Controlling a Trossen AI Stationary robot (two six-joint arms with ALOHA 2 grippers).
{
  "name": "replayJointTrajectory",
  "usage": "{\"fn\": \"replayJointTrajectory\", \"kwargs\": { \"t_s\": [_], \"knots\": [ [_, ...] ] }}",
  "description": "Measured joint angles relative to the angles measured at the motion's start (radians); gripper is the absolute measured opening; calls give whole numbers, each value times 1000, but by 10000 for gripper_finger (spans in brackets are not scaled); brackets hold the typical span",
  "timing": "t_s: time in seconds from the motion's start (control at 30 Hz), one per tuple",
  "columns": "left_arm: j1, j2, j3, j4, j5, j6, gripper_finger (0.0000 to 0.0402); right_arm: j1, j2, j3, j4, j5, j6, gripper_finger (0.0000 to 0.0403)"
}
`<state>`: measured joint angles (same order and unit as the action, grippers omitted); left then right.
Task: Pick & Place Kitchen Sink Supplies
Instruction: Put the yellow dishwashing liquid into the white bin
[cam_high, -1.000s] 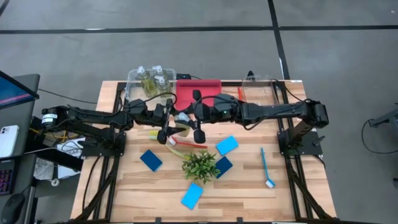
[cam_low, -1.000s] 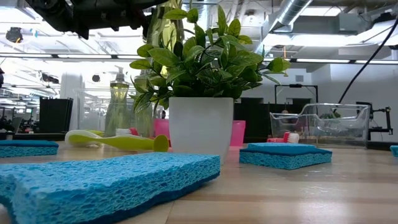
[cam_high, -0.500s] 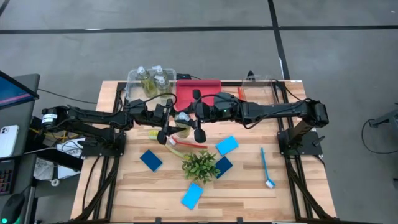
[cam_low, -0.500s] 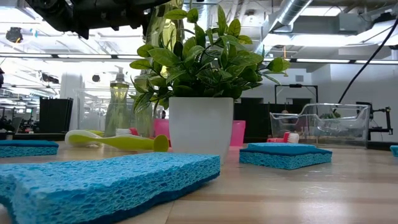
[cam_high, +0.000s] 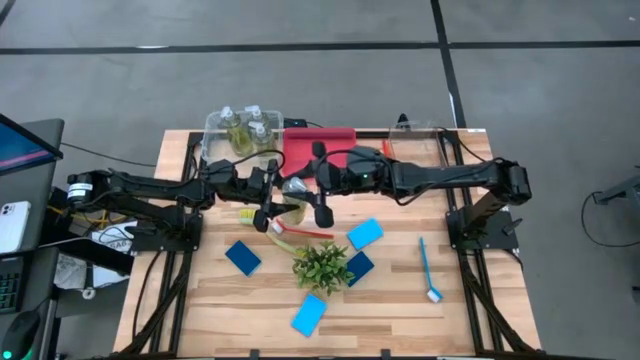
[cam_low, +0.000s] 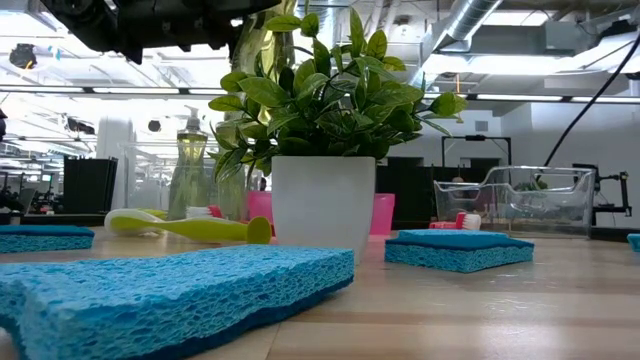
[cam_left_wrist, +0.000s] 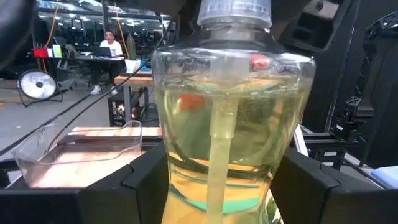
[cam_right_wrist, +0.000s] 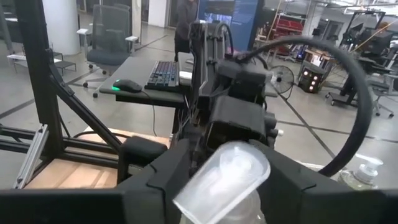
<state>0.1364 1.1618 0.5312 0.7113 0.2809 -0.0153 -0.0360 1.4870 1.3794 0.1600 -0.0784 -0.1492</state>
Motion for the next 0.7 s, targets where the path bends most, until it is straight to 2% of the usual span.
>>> {"fn": "replayJointTrajectory", "kwargs": {
  "t_s": [0.27,0.7],
  "knots": [
    [0,0,0,5,0,6,230,0,-1,1,-23,-1,2,189],
    [0,0,0,4,3,1,231,-6,-7,1,-120,0,-18,204]
  ]
}}
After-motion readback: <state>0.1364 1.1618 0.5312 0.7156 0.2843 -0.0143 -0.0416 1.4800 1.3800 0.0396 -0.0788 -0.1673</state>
